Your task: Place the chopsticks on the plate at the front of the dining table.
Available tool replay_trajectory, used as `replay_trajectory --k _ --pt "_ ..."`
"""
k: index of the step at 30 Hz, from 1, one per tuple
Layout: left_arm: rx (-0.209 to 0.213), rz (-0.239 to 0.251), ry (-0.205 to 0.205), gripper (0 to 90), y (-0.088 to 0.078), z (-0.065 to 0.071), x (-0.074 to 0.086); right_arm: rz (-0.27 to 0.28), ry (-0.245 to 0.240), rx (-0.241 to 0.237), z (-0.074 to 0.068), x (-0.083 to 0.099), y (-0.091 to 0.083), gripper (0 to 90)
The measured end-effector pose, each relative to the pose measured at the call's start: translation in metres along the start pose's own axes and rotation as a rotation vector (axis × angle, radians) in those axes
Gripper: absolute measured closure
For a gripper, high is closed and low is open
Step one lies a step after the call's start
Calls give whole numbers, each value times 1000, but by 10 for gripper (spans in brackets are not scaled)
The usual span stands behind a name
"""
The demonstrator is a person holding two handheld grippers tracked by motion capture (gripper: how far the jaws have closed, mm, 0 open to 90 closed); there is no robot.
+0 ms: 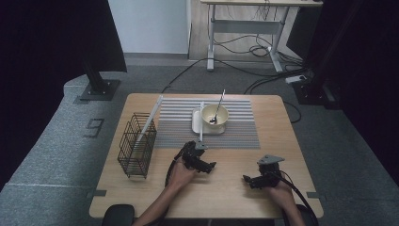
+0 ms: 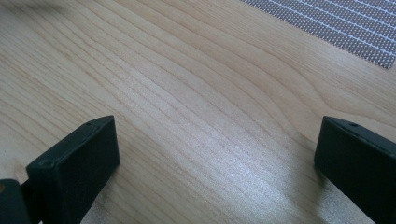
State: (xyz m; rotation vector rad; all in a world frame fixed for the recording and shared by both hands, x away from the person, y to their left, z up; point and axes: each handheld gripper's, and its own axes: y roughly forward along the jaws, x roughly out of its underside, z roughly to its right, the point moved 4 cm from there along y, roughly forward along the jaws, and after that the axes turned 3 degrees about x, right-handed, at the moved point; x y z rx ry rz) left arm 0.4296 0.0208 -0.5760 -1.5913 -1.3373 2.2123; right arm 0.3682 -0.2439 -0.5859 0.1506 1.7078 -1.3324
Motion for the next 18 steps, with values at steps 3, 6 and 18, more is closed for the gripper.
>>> replay_trajectory --k 3,6,18 --pt "-1 -2 0 0 1 -1 -1 0 0 0 0 0 0 0" --pt "-4 -6 -3 0 2 -2 -1 0 0 0 0 0 0 0" --pt "-8 -11 -4 0 5 -5 -3 0 0 0 0 0 0 0"
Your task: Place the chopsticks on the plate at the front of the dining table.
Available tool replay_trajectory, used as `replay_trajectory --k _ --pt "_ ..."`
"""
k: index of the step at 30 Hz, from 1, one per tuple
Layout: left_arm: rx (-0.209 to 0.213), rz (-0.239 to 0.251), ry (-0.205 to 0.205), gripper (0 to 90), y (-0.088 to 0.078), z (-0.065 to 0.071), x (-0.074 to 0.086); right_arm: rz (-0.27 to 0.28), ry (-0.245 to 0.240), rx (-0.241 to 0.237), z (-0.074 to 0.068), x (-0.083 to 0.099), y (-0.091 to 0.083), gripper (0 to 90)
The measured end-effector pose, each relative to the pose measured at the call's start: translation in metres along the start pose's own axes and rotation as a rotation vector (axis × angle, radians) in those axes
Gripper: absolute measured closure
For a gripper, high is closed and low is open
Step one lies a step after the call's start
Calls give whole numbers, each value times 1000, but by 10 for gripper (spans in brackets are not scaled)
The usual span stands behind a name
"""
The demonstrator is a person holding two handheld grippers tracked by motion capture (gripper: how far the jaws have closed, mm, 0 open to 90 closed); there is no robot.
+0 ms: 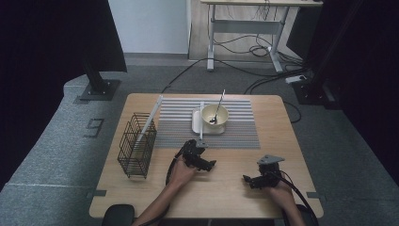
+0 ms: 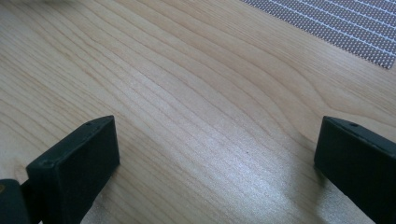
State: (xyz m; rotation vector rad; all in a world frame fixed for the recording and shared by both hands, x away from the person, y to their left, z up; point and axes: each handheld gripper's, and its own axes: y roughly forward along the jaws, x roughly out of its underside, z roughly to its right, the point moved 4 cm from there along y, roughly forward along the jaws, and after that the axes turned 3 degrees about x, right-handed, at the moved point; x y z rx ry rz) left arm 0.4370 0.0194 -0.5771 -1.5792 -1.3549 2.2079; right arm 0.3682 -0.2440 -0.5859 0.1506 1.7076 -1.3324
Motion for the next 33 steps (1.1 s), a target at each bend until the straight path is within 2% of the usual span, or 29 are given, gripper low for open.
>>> replay_trajectory --k 15,24,26,33 --pt "5 -3 -1 0 0 -1 0 0 0 0 0 0 0 0" --pt "-7 12 -48 0 -2 -7 0 0 0 0 0 0 0 0" --pt "-16 16 -53 0 -2 -9 -1 0 0 0 0 0 0 0" --pt "-8 24 -54 0 -1 -10 -5 0 0 0 0 0 0 0"
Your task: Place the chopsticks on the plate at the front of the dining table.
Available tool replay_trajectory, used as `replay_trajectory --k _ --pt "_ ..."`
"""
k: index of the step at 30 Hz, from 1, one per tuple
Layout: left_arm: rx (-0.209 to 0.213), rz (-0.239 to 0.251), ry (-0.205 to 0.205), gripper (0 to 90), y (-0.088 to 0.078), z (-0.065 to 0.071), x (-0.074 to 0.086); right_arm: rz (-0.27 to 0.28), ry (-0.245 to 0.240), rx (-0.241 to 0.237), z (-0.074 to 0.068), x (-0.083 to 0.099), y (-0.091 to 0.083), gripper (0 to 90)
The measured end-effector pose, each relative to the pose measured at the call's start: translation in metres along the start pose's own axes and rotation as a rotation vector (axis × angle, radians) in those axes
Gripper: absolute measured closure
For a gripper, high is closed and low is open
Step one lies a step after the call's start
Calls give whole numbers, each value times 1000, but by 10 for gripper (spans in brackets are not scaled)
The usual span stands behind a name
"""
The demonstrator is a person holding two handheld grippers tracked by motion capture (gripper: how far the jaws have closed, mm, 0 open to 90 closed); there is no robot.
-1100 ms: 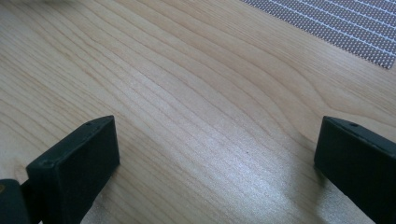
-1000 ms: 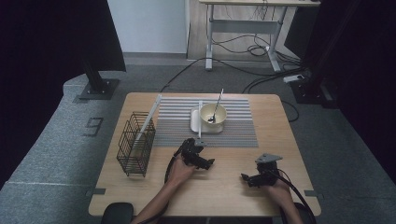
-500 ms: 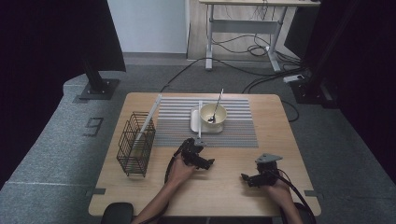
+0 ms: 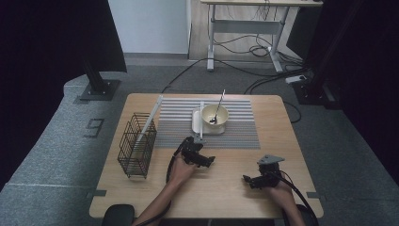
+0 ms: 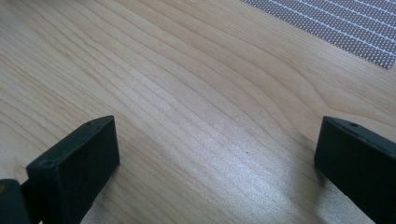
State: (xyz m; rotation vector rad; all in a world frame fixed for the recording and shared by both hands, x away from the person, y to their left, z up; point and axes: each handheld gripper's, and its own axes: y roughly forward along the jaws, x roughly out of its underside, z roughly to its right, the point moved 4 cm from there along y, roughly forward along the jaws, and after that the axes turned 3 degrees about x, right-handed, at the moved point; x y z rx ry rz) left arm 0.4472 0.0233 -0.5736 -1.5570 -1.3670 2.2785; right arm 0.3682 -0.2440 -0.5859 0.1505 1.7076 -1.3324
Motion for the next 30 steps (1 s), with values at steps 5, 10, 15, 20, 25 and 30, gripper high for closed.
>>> replay_trajectory --k 5,10,15,20,25,30 --pt "4 -1 9 0 2 3 -2 0 0 0 0 0 0 0" --pt "4 2 8 0 2 4 -3 0 0 0 0 0 0 0" --pt "-1 12 13 0 -5 4 -5 -1 -3 -2 0 0 0 0" --pt "0 24 28 0 -13 5 -8 -1 -3 -2 0 0 0 0" --pt "-7 26 54 0 -27 7 -9 -1 -2 -1 0 0 0 0" --pt "-7 46 43 0 -43 6 -6 -1 -4 -1 0 0 0 0"
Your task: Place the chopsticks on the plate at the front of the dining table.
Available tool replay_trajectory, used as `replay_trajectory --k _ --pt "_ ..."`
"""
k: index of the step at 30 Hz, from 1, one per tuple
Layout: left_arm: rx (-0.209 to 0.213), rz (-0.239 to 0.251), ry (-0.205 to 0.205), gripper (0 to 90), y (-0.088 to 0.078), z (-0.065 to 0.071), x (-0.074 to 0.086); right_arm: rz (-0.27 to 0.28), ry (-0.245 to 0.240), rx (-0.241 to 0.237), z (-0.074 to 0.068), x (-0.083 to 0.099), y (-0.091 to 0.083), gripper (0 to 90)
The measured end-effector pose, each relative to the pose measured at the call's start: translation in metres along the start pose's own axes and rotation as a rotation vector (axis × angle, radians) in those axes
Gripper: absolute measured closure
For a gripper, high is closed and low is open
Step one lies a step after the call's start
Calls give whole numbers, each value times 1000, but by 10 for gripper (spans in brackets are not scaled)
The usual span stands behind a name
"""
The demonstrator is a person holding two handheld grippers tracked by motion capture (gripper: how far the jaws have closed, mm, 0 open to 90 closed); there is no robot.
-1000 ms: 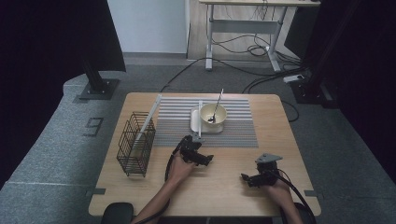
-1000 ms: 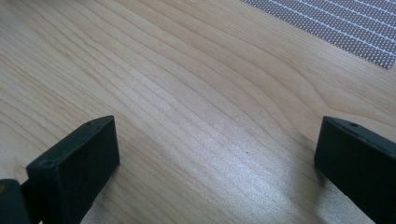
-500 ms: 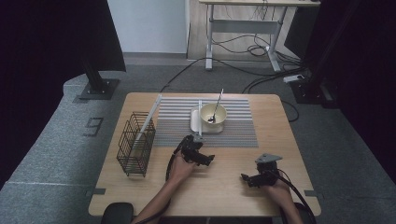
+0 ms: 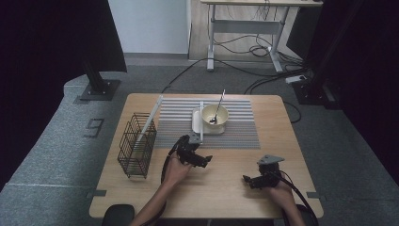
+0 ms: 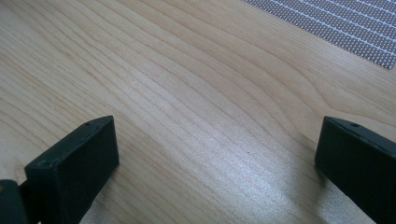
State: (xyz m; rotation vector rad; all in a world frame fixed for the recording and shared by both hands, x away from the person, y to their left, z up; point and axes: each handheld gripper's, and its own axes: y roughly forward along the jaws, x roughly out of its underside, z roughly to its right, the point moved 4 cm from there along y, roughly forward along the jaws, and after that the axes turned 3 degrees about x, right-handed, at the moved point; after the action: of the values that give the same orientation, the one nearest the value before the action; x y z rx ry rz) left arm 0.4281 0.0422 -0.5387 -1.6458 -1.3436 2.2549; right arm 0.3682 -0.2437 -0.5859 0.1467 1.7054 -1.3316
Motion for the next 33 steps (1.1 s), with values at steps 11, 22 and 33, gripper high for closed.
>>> replay_trajectory --k 11,22,33 --pt "-9 -10 -9 0 -32 4 25 0 0 0 0 0 0 0" --pt "2 -51 -47 0 -42 4 69 0 1 2 0 0 0 0" --pt "-23 -124 -33 0 -38 7 88 2 7 8 -1 0 0 0"
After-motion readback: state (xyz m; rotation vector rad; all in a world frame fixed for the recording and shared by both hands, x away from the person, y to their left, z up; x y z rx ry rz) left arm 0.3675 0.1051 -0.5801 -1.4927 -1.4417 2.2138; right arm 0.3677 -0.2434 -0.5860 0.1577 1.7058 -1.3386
